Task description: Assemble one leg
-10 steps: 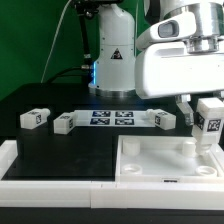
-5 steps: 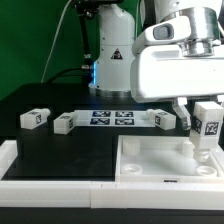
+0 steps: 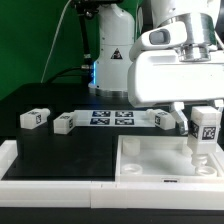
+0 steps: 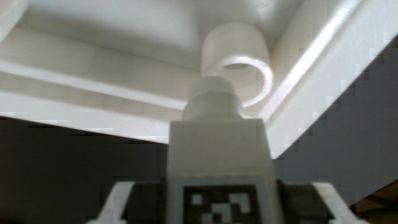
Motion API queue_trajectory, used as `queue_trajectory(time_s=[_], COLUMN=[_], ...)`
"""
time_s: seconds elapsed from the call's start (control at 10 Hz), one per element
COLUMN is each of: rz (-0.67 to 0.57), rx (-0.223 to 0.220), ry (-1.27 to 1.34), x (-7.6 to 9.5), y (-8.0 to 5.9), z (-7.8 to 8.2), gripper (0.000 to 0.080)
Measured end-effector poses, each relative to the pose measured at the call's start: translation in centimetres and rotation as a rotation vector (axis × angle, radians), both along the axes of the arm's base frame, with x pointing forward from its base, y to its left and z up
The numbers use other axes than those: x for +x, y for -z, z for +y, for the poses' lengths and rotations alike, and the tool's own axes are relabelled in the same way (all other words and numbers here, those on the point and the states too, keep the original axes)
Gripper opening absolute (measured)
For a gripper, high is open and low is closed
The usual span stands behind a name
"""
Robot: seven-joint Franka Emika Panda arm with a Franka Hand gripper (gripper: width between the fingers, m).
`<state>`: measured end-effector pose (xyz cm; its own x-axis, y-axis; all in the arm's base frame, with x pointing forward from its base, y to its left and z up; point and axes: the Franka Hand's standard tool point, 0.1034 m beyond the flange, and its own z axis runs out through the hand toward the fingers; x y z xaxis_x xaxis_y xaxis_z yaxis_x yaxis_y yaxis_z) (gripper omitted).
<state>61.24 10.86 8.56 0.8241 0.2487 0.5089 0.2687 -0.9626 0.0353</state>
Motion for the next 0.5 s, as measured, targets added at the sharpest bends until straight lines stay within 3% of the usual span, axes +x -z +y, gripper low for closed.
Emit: queue_trajectory(time_s=[0.5], rz=[-0.01], rx=[0.002], ry=[-0.007], x=[0.23], y=[0.82], z=[0.61], gripper=[0.0288])
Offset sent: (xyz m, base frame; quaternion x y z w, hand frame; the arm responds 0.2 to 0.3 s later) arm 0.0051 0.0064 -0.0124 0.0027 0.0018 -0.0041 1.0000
